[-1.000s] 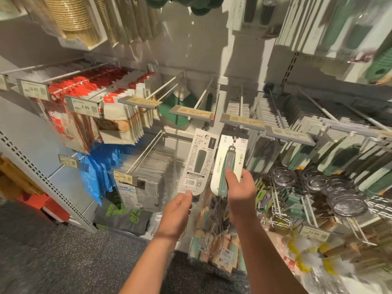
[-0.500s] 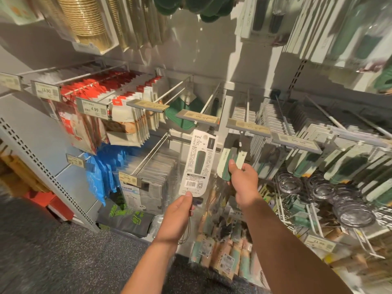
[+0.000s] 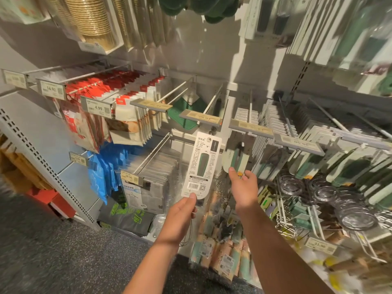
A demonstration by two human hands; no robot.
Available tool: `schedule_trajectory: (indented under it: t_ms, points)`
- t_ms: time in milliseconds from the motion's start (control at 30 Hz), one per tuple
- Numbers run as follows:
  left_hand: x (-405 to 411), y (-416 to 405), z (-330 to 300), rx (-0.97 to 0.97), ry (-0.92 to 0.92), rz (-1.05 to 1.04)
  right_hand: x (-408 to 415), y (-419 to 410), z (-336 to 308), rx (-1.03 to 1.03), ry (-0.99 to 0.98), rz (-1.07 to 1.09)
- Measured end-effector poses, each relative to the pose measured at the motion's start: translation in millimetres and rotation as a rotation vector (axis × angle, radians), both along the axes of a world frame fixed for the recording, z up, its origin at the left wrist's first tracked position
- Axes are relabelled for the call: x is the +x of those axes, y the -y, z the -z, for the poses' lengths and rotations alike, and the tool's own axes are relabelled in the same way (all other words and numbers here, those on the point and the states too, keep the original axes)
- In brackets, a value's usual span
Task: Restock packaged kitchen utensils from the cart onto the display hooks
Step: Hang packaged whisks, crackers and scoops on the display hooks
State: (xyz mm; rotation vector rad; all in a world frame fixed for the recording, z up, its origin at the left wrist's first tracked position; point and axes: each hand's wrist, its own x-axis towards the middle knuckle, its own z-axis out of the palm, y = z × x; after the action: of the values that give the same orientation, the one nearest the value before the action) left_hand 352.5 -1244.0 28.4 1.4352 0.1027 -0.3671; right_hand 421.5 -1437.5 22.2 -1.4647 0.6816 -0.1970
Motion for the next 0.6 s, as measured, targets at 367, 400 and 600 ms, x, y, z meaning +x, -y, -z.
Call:
schedule_trajectory:
  t_ms: [367, 400, 600]
  points:
    - [-3, 7, -6, -0.053, -0.121, 0.025, -36, -42, -6, 0.276, 0.141, -0.403]
    - [-3, 6, -7, -0.055, -0.132, 0.053, -40, -41, -8, 0.292, 0.164, -0.439]
    - [-8, 2, -10, -0.108, -0.195, 0.208, -48, -41, -13, 0.327, 0.199, -0.576]
